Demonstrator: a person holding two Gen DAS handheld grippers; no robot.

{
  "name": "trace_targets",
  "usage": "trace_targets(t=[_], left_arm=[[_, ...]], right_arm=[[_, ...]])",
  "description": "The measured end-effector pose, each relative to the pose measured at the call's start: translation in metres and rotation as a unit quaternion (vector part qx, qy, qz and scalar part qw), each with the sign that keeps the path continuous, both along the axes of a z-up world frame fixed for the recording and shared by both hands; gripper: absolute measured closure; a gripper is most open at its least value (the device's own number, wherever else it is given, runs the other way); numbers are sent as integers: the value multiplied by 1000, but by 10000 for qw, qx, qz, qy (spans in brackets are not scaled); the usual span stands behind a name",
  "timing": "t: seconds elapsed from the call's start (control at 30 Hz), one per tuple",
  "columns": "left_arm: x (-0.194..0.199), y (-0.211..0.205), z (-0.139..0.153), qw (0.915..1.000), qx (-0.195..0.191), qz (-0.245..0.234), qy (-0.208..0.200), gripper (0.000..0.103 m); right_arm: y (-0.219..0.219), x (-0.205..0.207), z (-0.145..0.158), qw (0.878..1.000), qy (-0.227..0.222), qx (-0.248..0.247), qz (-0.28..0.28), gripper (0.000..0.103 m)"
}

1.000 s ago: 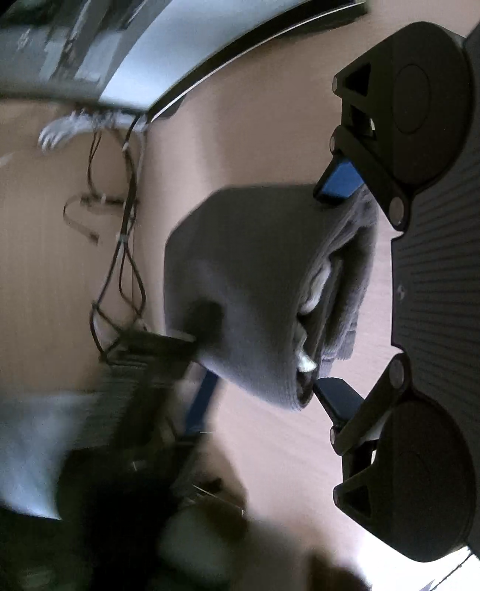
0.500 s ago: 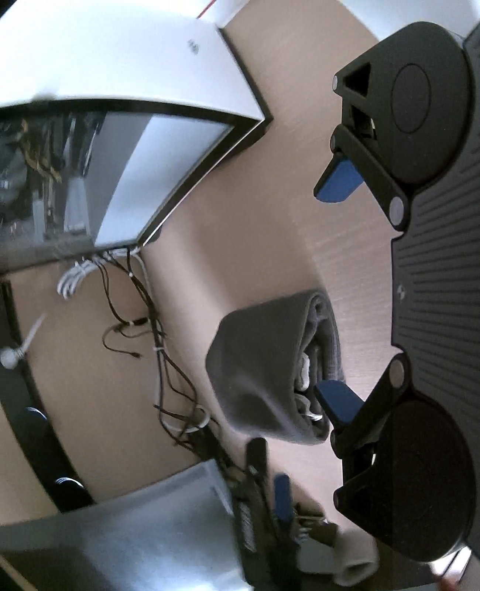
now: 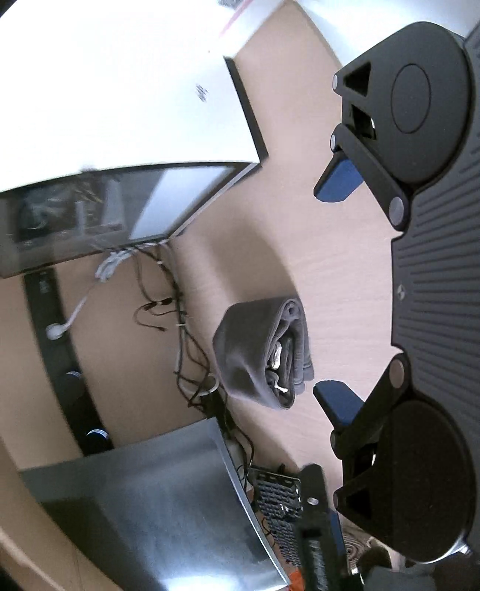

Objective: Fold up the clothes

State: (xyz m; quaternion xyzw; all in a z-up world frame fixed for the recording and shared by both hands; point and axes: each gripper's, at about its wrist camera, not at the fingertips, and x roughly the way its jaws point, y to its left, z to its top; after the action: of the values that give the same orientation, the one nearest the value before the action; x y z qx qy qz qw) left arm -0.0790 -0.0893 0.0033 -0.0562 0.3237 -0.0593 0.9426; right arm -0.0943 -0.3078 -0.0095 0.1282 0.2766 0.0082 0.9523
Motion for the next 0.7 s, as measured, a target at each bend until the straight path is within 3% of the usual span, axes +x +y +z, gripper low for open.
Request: trace_targets(t=[0.23, 0.4, 0.7], left_arm=[[-81, -17, 5, 9976, 480, 360, -341, 0], [-99, -21, 8, 9956, 631, 609, -323, 0], [-116, -31, 4, 9946, 698, 765, -70, 0]], right_arm=[[12, -65, 0, 9976, -362, -445, 397, 0], [6, -79, 8, 9967, -547, -472, 369, 0], [9, -95, 8, 9936, -501, -575, 829, 0]])
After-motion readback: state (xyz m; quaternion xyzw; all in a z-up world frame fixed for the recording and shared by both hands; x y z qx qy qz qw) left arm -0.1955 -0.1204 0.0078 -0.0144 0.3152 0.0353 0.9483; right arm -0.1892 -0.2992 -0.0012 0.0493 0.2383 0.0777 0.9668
